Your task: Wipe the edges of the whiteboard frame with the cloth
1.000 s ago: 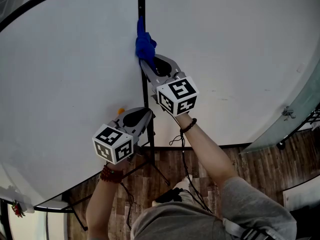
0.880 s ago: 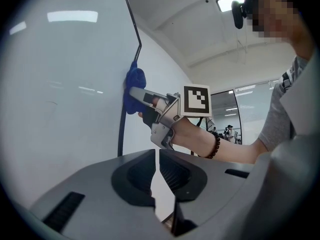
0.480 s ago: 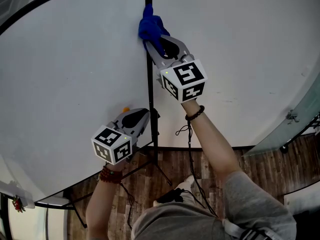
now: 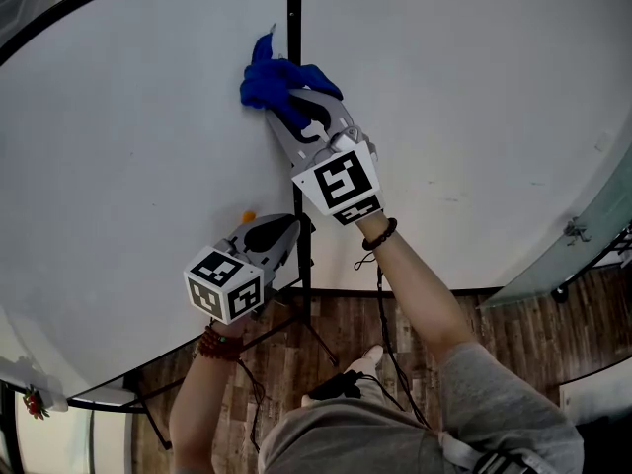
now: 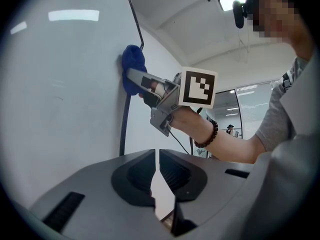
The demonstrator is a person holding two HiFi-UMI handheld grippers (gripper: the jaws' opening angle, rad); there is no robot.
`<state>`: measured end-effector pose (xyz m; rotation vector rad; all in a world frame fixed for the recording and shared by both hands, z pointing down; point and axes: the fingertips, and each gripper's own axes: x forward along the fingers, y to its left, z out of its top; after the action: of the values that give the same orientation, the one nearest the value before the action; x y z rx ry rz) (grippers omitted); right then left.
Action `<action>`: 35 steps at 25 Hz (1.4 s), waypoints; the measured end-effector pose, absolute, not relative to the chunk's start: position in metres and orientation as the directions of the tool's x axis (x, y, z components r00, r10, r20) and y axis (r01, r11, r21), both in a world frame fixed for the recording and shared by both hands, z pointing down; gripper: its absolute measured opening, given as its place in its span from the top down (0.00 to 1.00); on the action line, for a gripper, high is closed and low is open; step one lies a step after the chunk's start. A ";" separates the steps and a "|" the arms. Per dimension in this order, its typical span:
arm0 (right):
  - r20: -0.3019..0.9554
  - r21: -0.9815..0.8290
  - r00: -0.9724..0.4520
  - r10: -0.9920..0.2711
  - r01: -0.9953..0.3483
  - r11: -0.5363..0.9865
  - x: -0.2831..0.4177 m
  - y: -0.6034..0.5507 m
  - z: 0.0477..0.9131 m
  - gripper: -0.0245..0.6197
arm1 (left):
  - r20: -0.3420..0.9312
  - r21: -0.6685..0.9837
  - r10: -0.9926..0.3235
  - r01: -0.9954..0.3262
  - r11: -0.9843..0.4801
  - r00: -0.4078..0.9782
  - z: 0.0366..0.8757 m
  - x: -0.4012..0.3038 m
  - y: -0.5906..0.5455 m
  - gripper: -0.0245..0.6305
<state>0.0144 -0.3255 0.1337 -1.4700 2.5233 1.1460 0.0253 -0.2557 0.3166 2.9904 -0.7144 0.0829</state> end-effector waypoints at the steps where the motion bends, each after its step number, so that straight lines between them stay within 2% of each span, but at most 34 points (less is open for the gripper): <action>1: -0.356 0.558 -0.556 -0.751 -0.771 0.306 0.018 -0.327 0.137 0.82 | 0.069 0.051 -0.448 -0.452 -0.891 0.891 0.317 0.025 -0.255 0.92; 6: -0.424 0.318 -0.516 -0.745 -0.855 0.411 0.053 -0.338 0.131 0.82 | 0.078 0.052 -0.451 -0.456 -0.889 0.889 0.320 0.022 -0.256 0.92; 12: -0.426 0.210 -0.493 -0.759 -0.869 0.448 0.070 -0.348 0.136 0.82 | 0.081 0.062 -0.450 -0.455 -0.888 0.889 0.325 0.023 -0.259 0.92; 35: -0.358 0.189 -0.490 -0.795 -0.871 0.453 0.060 -0.352 0.192 0.82 | 0.094 0.080 -0.420 -0.427 -0.901 0.903 0.340 0.031 -0.263 0.92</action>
<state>0.0599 -0.3520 0.1918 -1.4486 2.4849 0.5159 0.0311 -0.2632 0.3405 2.9682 -0.6623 0.1132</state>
